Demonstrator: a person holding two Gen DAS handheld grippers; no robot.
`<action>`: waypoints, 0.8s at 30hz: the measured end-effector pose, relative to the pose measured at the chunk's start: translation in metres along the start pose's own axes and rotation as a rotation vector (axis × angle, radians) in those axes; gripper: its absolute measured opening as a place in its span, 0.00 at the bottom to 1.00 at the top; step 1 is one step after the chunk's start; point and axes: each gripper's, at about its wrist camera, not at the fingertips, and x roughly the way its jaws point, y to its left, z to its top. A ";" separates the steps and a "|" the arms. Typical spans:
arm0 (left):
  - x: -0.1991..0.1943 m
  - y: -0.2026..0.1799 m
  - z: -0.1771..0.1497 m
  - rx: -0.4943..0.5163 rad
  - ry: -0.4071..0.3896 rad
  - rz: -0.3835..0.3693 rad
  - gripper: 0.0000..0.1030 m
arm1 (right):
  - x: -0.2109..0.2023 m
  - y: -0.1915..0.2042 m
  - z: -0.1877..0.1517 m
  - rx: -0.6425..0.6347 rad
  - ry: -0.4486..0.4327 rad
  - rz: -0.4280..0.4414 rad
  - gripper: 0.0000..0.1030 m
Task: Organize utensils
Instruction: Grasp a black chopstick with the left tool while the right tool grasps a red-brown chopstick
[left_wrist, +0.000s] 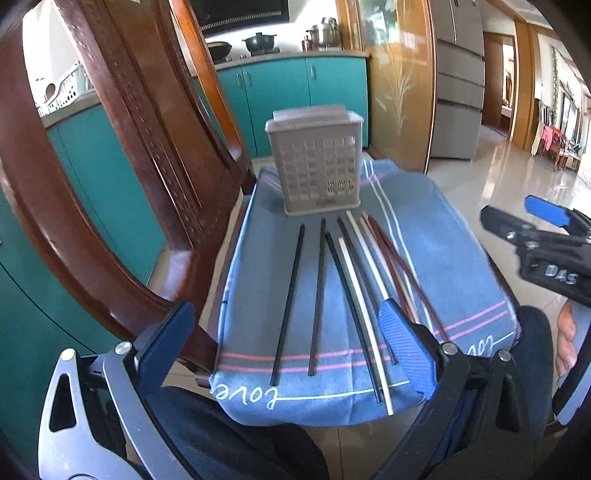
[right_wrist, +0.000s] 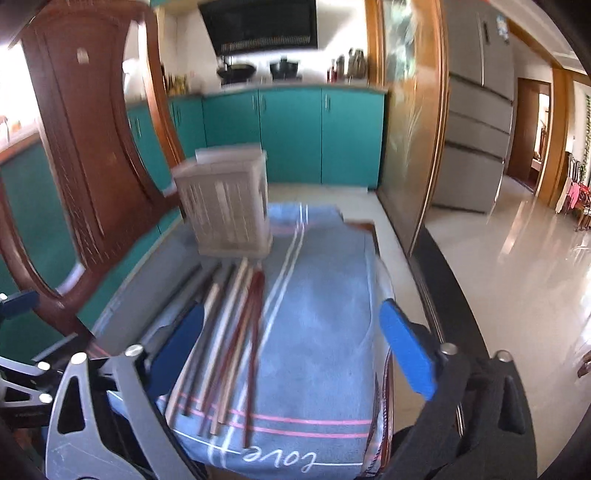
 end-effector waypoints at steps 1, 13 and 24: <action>0.004 0.000 0.000 0.000 0.009 0.000 0.94 | 0.007 0.002 -0.002 -0.006 0.017 0.002 0.87; 0.068 0.006 0.002 -0.082 0.185 -0.083 0.44 | 0.122 0.037 -0.012 -0.044 0.312 0.087 0.46; 0.094 0.015 0.003 -0.097 0.235 -0.075 0.45 | 0.141 0.035 -0.018 -0.021 0.376 0.129 0.12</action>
